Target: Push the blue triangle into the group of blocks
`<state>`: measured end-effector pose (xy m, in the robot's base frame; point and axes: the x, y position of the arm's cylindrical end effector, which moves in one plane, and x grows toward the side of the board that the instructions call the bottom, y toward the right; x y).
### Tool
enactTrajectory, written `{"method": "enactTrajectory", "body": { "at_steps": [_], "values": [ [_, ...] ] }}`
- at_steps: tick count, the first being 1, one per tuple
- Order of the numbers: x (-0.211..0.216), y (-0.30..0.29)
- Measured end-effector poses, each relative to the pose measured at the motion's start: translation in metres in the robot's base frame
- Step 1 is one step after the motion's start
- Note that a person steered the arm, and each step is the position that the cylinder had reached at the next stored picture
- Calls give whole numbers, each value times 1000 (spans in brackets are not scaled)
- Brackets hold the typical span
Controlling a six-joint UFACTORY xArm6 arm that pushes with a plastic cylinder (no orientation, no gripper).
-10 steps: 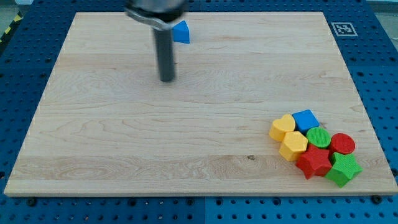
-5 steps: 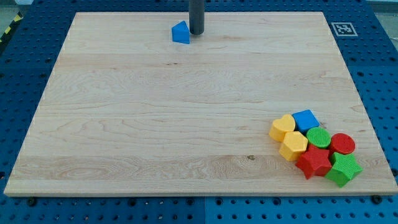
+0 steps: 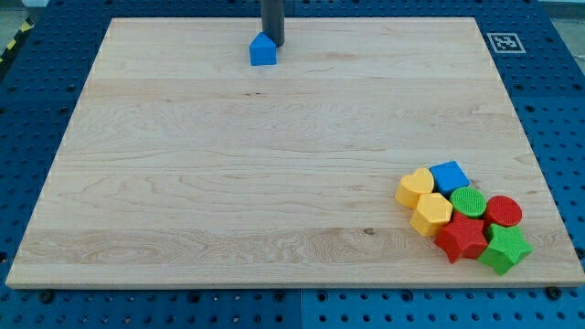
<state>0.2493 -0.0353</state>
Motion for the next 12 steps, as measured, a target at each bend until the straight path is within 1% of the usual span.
{"method": "enactTrajectory", "body": {
  "at_steps": [1,2,3,4,5,6,7,8,9,10,11,12],
  "values": [
    [2,-36],
    [15,-64],
    [27,-61],
    [34,-47],
    [52,-30],
    [68,-3],
    [83,37],
    [111,61],
    [133,77],
    [151,106],
    [183,130],
    [212,134]
  ]
}}
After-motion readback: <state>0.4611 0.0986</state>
